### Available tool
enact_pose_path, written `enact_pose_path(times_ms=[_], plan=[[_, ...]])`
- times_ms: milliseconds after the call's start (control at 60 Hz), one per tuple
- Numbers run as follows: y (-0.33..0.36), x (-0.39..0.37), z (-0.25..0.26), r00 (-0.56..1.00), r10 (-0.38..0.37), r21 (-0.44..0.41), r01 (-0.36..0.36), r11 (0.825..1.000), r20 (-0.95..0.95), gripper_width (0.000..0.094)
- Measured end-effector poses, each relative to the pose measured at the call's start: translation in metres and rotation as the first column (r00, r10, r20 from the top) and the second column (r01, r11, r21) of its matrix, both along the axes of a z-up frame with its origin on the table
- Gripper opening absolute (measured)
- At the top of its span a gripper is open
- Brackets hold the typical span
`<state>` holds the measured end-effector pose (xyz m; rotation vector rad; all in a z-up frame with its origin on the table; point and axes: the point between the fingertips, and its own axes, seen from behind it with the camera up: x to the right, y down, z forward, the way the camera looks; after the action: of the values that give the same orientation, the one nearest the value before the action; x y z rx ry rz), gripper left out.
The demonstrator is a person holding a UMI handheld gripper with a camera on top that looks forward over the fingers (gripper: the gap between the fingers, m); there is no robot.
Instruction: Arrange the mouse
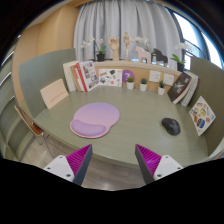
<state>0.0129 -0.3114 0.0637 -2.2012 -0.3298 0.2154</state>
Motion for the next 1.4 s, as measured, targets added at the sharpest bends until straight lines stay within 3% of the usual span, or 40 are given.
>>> enact_pose_path(times_ms=[117,317,750,950,1117,1183,1400], plan=[[0.017,0.065,-0.028,0.994,-0.107,-0.041,0.107,0.993,0.002,0.0868],[0.064,0.15,-0.045,0.967,-0.253,-0.064,0.254,0.965,0.012,0.0854],[0.177,0.234,-0.077,0.953,-0.298,-0.078,0.301,0.951,0.049,0.086],[0.209,0.244,-0.077,0.956,-0.29,-0.07,0.293,0.953,0.048,0.0839],[0.225,0.247,-0.076,0.953,-0.299,-0.066,0.302,0.951,0.047,0.0674],[0.228,0.248,-0.077,0.954,-0.297,-0.06,0.299,0.952,0.045,0.0553],[0.23,0.25,-0.077,0.942,-0.331,-0.072,0.335,0.94,0.06,0.047]])
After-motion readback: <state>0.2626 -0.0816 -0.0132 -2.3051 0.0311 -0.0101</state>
